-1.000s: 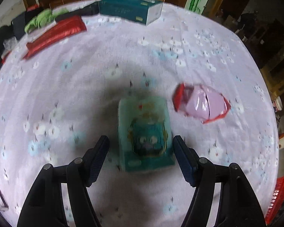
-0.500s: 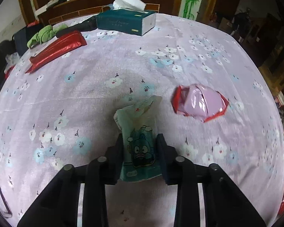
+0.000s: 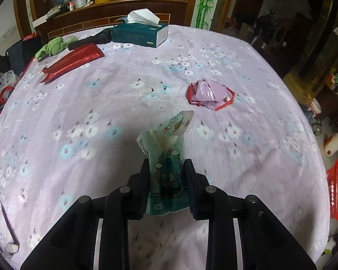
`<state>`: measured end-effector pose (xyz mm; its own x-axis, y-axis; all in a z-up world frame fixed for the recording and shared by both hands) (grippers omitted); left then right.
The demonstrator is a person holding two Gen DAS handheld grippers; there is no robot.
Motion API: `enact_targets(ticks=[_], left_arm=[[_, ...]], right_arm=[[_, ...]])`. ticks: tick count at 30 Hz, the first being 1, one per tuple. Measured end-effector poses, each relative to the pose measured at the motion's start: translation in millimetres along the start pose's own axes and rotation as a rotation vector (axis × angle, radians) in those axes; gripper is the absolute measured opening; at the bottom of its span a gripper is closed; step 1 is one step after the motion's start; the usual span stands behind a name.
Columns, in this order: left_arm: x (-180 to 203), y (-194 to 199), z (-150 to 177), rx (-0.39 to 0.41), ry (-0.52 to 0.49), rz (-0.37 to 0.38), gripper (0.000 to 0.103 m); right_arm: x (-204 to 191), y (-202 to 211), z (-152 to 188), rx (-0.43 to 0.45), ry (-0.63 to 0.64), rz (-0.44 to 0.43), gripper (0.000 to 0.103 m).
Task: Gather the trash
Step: 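Grasp the teal tissue pack with the left tool while the right tool grasps the pink bag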
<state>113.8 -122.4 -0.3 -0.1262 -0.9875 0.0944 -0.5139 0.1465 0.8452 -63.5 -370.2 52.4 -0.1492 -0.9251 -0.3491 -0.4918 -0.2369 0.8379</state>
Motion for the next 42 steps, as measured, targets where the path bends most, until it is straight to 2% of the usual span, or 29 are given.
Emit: enact_targets(ticks=[8, 10, 13, 15, 21, 24, 29, 34, 39, 42], left_arm=[[-22.2, 42.4, 36.5, 0.017, 0.006, 0.02, 0.027], [-32.9, 51.1, 43.9, 0.023, 0.016, 0.016, 0.027], [-46.0, 60.0, 51.5, 0.033, 0.024, 0.005, 0.027], [-53.2, 62.6, 57.0, 0.03, 0.03, 0.005, 0.027], [-69.8, 72.2, 65.6, 0.04, 0.039, 0.0, 0.027], [-72.5, 76.4, 67.5, 0.043, 0.038, 0.006, 0.027], [-73.0, 81.5, 68.7, 0.05, 0.045, 0.021, 0.027], [-70.5, 79.0, 68.8, 0.041, 0.045, 0.036, 0.027], [-66.9, 73.6, 69.5, 0.025, 0.043, 0.042, 0.027], [-64.2, 72.0, 69.6, 0.021, 0.039, 0.043, 0.027]], right_arm=[[-43.2, -26.1, -39.5, -0.003, 0.089, -0.034, 0.052], [-62.8, -36.0, -58.1, 0.008, 0.13, -0.049, 0.058], [-88.3, -53.1, -79.5, 0.013, 0.181, -0.07, 0.061], [-109.2, -73.5, -99.4, 0.015, 0.224, -0.085, 0.061], [-150.2, -135.5, -143.6, 0.035, 0.386, -0.026, 0.061], [-166.1, -169.3, -157.7, -0.005, 0.503, -0.014, 0.061], [-182.8, -205.8, -170.2, -0.041, 0.714, 0.049, 0.061], [-184.3, -238.9, -173.8, -0.095, 0.848, 0.119, 0.061], [-174.7, -262.1, -179.5, -0.137, 0.88, 0.16, 0.059], [-169.4, -264.3, -180.7, -0.143, 0.846, 0.156, 0.048]])
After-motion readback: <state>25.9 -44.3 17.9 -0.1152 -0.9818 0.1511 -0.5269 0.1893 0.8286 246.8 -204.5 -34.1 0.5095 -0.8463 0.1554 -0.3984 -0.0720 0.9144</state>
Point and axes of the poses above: each gripper's, at about its wrist camera, not at the fingertips, and y roughly against the way its jaws point, x to its right, z to its underside, the point moved 6 cm from there along -y, roughly the way its jaws point, and after that the axes turned 2 degrees about -y, right-handed, at the moved point
